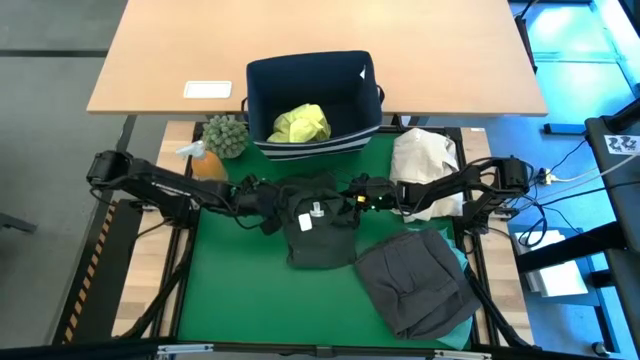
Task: Fold laundry
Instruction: Fold the green polo shirt
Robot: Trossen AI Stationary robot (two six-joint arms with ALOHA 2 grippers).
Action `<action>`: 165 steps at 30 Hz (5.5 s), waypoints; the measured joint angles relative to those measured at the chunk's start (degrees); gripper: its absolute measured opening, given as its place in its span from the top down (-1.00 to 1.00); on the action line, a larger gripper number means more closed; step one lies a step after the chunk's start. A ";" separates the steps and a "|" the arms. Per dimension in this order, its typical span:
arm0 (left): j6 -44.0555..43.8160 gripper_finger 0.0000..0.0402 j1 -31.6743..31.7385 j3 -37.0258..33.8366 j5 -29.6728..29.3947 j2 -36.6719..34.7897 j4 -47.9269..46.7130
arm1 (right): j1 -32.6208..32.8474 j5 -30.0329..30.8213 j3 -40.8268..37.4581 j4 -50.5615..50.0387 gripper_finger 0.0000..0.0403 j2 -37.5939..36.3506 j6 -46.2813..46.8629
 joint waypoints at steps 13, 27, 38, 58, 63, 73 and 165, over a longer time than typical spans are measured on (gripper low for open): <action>13.23 0.08 -8.18 8.51 -0.21 2.06 4.41 | 0.00 5.64 0.07 -1.57 -0.10 -0.02 4.50; 32.65 0.08 -12.27 8.47 -13.11 18.28 12.34 | 0.00 7.58 0.09 -1.59 -0.10 -0.02 7.05; 32.61 0.08 -8.25 8.45 -29.32 19.08 13.56 | 0.00 4.66 0.09 -1.84 -0.10 -0.04 6.01; 10.10 0.08 -6.22 8.38 -30.36 12.63 -7.12 | 0.00 8.59 0.11 -10.14 -0.10 -3.20 -1.77; 8.25 0.08 -10.18 8.38 -27.71 7.55 -5.76 | 0.00 10.49 0.11 -11.18 -0.10 -8.58 -4.23; 9.11 0.15 -21.72 8.38 -14.98 8.94 7.15 | 9.96 -2.19 0.14 -4.42 -0.09 -11.18 -4.48; -25.14 0.21 -34.19 21.78 -8.27 25.09 -25.67 | 21.77 -1.95 19.10 -26.86 0.99 9.90 0.15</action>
